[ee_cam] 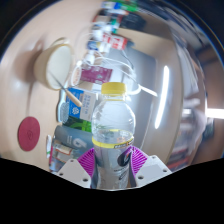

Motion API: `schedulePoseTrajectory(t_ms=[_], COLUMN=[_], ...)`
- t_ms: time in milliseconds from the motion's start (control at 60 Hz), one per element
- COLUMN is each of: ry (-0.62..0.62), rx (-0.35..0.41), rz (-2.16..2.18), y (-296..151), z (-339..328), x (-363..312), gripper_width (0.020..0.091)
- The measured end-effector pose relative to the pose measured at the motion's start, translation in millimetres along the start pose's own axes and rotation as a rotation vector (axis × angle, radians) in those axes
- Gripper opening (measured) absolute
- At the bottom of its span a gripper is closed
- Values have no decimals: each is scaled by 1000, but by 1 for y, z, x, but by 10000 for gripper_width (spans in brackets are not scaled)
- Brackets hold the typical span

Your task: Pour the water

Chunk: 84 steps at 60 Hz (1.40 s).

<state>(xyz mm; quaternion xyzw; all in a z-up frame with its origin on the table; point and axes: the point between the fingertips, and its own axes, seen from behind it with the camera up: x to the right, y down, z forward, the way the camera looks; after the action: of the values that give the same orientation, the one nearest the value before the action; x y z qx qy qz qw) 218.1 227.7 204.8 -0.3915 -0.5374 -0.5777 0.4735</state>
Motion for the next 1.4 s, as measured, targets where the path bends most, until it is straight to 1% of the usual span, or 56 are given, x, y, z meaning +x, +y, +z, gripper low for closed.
schedulePoseTrajectory(t_ms=[33, 67, 217, 383, 533, 633, 700, 750, 833, 950, 1017, 1117, 1150, 1167, 1183, 1283, 1333, 1350, 1400], ry=[12, 29, 65, 40, 35, 42, 40, 5, -75, -246, -300, -383, -386, -341, -358, -371, -366, -355, -352], rx=[35, 53, 111, 114, 118, 99, 56, 27, -31, -40, -52, -98, -107, -115, -118, -100, -93, -72, -39], rz=[-122, -227, -548, -620, -556, -323, -24, 232, 688, 1268, 1493, 1710, 1772, 1831, 1834, 1849, 1835, 1828, 1790], y=[-13, -25, -56, -62, -63, -54, -35, -22, -5, -12, -17, -10, -6, -16, -10, -8, -14, -15, -20], z=[1, 3, 5, 6, 6, 6, 3, 4, 1, -4, -7, -1, 1, -10, -4, 0, -8, -8, -9], x=[2, 1, 0, -12, -12, 9, 23, 30, 13, -36, -62, -90, -96, -116, -111, -117, -126, -124, -122], gripper_width=[443, 442, 446, 445, 446, 444, 445, 446, 445, 445, 447, 449, 448, 449, 449, 447, 452, 447, 448])
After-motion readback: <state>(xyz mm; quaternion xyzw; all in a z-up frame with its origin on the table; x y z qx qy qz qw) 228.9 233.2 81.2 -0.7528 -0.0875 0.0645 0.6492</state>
